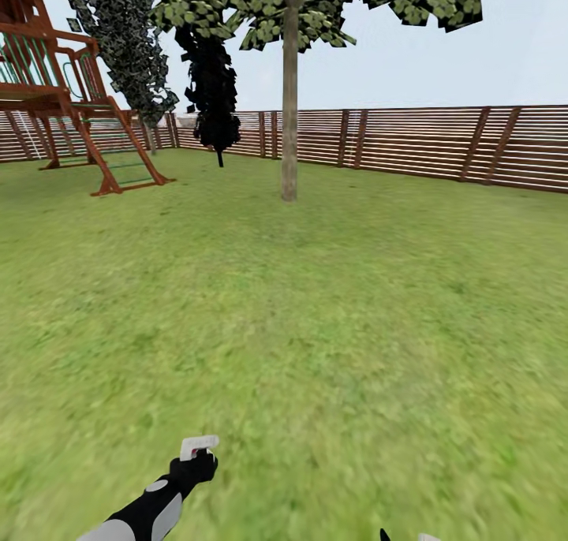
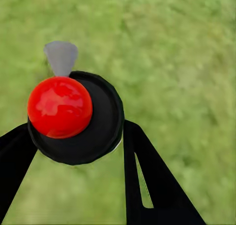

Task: In the garden, pick up the pesticide atomizer on the floor and spray pesticide onto both trees until each tree trunk is fully covered.

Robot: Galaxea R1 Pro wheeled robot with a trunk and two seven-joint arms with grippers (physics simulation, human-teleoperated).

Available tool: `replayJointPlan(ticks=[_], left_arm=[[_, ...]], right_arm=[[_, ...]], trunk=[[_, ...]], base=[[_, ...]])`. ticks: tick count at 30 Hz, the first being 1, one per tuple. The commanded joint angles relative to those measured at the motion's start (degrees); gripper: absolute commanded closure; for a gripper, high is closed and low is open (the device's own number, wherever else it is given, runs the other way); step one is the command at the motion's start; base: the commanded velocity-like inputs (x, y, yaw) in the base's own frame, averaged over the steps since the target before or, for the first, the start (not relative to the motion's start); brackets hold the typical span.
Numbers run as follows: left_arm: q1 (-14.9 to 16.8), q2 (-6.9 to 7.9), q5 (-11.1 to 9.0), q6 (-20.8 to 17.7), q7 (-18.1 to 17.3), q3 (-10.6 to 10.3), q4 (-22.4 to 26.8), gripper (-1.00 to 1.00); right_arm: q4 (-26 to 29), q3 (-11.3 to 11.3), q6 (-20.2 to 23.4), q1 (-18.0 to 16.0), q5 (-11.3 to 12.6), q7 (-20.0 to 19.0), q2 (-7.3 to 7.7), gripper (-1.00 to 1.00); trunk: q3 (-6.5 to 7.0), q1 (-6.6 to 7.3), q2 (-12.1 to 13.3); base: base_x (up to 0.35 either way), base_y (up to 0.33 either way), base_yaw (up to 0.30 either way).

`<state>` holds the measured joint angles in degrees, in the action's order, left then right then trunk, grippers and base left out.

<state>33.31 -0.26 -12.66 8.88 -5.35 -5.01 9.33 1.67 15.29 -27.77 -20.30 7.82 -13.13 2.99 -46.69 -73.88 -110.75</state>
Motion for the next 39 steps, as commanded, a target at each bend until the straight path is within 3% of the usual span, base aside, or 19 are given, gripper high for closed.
replayJointPlan(ticks=[1, 39], left_arm=[[0.0, 0.0, 0.0, 0.0, -0.01, 0.02, 0.05, 1.0], [0.0, 0.0, 0.0, 0.0, -0.01, 0.0, 0.07, 1.0]], right_arm=[[0.0, 0.0, 0.0, 0.0, 0.0, -0.02, 0.0, -1.0], [0.0, 0.0, 0.0, 0.0, 0.0, 0.0, 0.0, -1.0]], trunk=[[0.0, 0.0, 0.0], [0.0, 0.0, 0.0]], base=[[0.337, 0.0, 0.0], [0.337, 0.0, 0.0]])
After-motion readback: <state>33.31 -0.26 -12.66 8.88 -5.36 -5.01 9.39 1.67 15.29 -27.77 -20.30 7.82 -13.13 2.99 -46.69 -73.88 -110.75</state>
